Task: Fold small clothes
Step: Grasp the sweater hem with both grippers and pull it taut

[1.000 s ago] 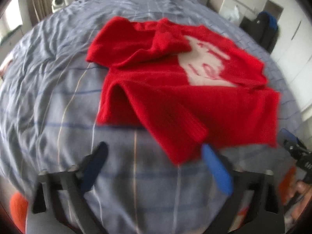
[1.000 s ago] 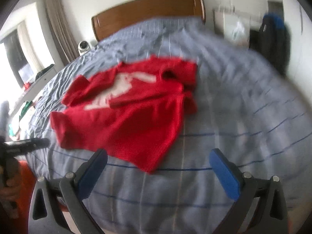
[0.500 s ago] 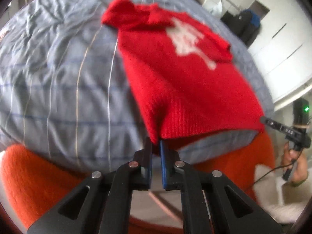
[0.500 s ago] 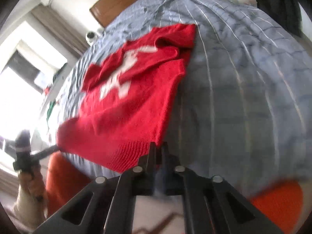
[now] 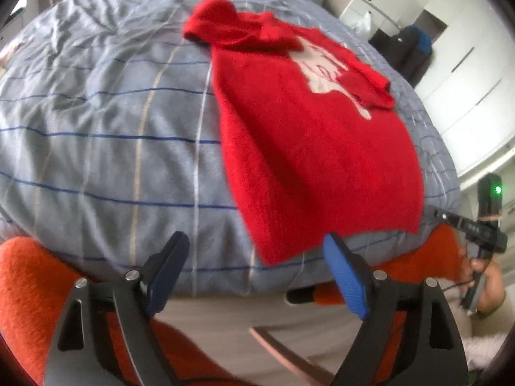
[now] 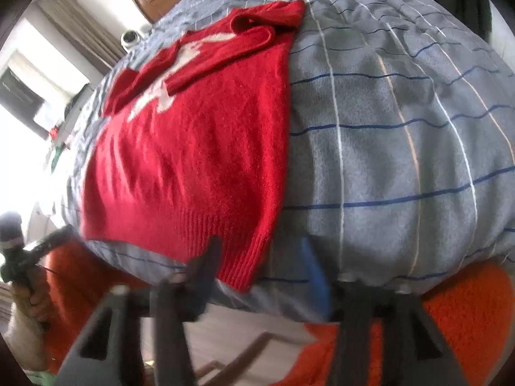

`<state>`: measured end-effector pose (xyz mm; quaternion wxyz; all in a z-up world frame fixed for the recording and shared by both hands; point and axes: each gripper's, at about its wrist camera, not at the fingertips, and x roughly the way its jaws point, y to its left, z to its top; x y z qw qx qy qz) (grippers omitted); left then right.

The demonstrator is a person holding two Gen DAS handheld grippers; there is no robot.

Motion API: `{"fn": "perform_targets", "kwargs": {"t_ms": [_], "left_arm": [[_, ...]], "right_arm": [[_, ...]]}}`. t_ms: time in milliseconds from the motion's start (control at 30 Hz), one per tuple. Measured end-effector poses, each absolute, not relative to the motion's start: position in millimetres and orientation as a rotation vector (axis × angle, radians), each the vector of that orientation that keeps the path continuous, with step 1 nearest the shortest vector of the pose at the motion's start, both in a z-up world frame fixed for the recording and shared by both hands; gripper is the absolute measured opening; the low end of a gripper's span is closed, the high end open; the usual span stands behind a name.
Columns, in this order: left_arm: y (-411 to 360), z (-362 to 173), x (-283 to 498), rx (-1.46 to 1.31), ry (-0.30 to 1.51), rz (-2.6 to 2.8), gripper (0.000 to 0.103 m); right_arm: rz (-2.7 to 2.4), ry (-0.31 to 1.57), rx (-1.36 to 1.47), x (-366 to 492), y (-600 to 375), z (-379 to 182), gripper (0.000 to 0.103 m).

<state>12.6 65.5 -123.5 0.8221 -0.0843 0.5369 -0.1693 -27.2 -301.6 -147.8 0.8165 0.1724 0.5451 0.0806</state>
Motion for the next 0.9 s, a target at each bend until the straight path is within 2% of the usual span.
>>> {"fn": "perform_targets", "kwargs": {"t_ms": [33, 67, 100, 133, 200, 233, 433, 567, 700, 800, 867, 900], "left_arm": [[58.3, -129.3, 16.5, -0.173, 1.149, -0.369, 0.074], [49.8, -137.8, 21.9, -0.158, 1.167, -0.368, 0.058], [43.3, -147.0, 26.9, -0.143, 1.206, -0.358, 0.008], [38.6, -159.0, 34.1, -0.146, 1.263, -0.337, 0.002], [40.8, -162.1, 33.4, -0.164, 1.269, -0.312, 0.002], [40.6, -159.0, 30.1, -0.138, 1.264, -0.309, 0.002], [51.7, -157.9, 1.0, -0.001, 1.256, -0.256, 0.001], [43.0, -181.1, 12.7, 0.026, 1.287, -0.216, 0.001], [43.7, -182.8, 14.7, 0.011, 1.289, -0.208, 0.003], [46.0, -178.0, 9.8, 0.000, 1.276, -0.206, 0.008], [47.8, -166.6, 1.4, -0.010, 1.263, -0.220, 0.023], [48.9, -161.7, -3.6, -0.010, 1.258, -0.220, 0.038]], "right_arm": [[0.177, 1.159, 0.385, -26.2, -302.7, -148.1, 0.055], [0.179, 1.160, 0.400, -24.8, -303.3, -150.1, 0.055], [0.179, 1.162, 0.412, -23.3, -303.9, -152.9, 0.055], [0.191, 1.162, 0.425, -20.1, -302.9, -156.4, 0.053], [0.193, 1.177, 0.402, -15.6, -296.8, -161.9, 0.012], [0.163, 1.202, 0.361, -15.4, -293.1, -163.3, 0.004], [0.069, 1.235, 0.172, -32.3, -278.5, -140.9, 0.003], [0.027, 1.282, 0.162, -15.3, -276.2, -179.7, 0.003], [0.007, 1.274, 0.150, -7.1, -271.2, -184.2, 0.003], [0.008, 1.254, 0.161, -9.7, -271.0, -182.1, 0.003], [0.021, 1.245, 0.192, -16.7, -275.2, -177.2, 0.010], [0.023, 1.250, 0.201, -23.2, -280.0, -173.5, 0.015]]}}
